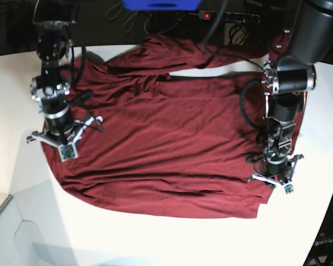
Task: Layout the t-shirt on the table in an organized manner, then fold the t-shirt properly
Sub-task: 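Spread the shirt wider with both grippers, pulling its sides apart, then move the left gripper to the shirt's shoulder near the collar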
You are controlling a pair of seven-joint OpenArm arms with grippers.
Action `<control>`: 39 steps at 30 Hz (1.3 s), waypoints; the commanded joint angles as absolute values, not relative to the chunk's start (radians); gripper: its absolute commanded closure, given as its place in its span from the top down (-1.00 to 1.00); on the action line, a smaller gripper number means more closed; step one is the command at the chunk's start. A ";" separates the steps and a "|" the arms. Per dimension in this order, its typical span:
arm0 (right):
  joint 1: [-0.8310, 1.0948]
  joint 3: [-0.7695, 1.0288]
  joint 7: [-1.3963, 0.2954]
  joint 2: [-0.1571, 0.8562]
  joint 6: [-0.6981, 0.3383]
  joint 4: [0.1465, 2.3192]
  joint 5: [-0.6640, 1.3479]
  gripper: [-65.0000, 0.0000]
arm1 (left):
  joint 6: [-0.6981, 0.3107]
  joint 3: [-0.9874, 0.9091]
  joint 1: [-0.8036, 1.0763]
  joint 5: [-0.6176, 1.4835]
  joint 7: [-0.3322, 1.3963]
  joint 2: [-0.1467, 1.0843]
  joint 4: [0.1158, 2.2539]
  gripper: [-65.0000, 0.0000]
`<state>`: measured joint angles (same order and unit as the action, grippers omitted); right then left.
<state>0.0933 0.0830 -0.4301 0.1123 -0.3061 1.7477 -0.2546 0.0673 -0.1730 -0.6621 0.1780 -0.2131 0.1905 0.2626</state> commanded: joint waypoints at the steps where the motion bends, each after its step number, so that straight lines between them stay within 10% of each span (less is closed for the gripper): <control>1: 0.113 0.088 -0.424 0.116 -0.321 1.779 -0.254 -1.00 | 0.065 -0.173 -0.697 0.176 -0.243 0.211 0.278 -0.55; 13: 0.257 0.088 -0.438 0.116 -0.371 1.828 -0.259 -1.00 | 0.064 -0.174 -0.716 0.185 -0.217 0.220 0.421 -0.52; 22: 0.259 0.090 -0.438 0.116 -0.369 1.862 -0.260 -1.00 | 0.062 -0.150 -0.562 0.180 0.166 0.165 0.720 -0.53; 26: 0.254 0.114 -0.438 0.113 -0.369 1.863 -0.255 -1.00 | 0.062 -0.111 -0.496 0.185 0.309 0.185 0.819 -0.83; 39: 0.255 0.143 -0.438 0.082 -0.369 1.856 -0.255 -1.00 | 0.064 -0.102 -0.529 0.176 0.087 0.228 0.475 -1.00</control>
<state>0.2588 0.1402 -0.4583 0.0731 -0.3698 1.8393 -0.2573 0.0494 -0.1005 -0.5213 0.1783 0.0235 0.2092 0.4759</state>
